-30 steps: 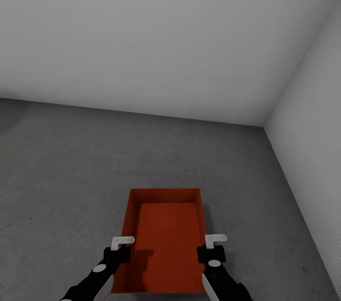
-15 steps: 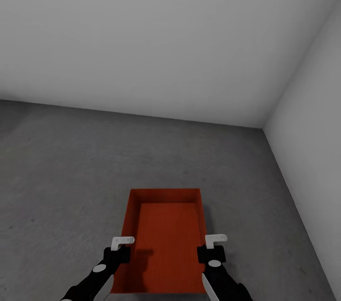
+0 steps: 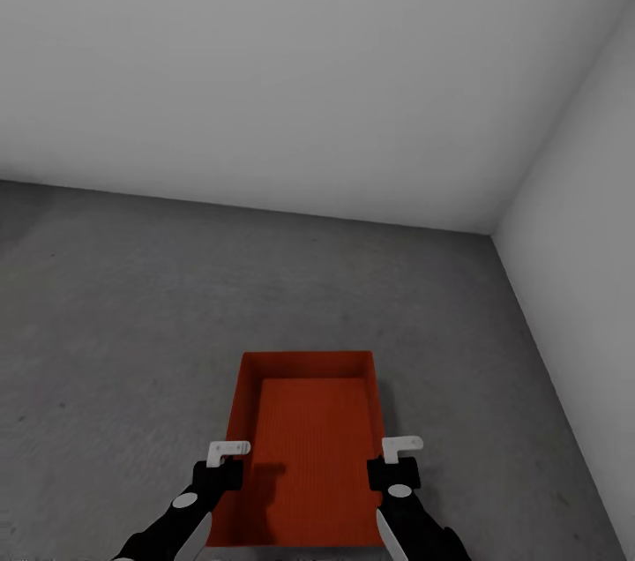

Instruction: Move the two storage containers from the living room to the garage. In the garage, place one container on the floor and stack the other container on top of it (either order is fine).

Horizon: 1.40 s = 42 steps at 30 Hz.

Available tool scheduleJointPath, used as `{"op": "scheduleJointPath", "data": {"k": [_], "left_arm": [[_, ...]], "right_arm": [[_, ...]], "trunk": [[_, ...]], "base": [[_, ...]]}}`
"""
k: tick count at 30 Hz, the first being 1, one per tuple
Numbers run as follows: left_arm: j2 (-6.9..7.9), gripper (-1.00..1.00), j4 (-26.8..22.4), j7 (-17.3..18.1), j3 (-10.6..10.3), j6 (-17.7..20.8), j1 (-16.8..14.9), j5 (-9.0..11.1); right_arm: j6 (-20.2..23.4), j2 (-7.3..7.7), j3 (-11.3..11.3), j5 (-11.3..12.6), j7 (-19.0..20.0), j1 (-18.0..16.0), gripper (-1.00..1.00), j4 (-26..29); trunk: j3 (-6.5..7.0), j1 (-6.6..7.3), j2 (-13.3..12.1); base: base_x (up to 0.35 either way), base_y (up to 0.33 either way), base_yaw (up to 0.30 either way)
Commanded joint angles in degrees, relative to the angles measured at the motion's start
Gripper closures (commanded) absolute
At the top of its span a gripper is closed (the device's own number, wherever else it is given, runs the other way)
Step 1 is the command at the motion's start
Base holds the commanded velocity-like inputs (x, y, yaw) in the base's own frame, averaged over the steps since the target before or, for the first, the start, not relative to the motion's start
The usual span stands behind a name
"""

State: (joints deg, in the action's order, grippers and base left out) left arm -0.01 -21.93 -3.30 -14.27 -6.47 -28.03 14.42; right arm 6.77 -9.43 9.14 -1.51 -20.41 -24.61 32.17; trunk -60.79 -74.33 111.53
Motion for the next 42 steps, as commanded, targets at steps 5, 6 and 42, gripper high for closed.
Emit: {"op": "scheduleJointPath", "data": {"k": [5, 6, 42], "left_arm": [[0.10, 1.00, 0.11, -0.89, -0.48, -0.21, -0.10, 0.47], [0.10, 1.00, 0.11, -0.88, -0.48, -0.19, -0.10, 0.46], [0.10, 1.00, 0.13, -0.92, -0.48, -0.21, -0.10, 0.48]], "right_arm": [[0.51, 0.91, 0.97, -2.00, -0.88, 0.00, 1.00, 0.08], [0.51, 0.91, 0.97, -2.00, -0.88, 0.00, 1.00, 0.08], [0.43, 0.91, 0.97, -2.09, -0.95, 0.00, 1.00, 0.08]], "trunk": [[-0.33, 0.23, -0.38], [-0.24, 0.45, -0.78], [-0.38, 1.33, -2.39]], "base": [[0.000, 0.000, 0.000], [0.000, 0.000, 0.000], [0.000, 0.000, 0.000]]}}
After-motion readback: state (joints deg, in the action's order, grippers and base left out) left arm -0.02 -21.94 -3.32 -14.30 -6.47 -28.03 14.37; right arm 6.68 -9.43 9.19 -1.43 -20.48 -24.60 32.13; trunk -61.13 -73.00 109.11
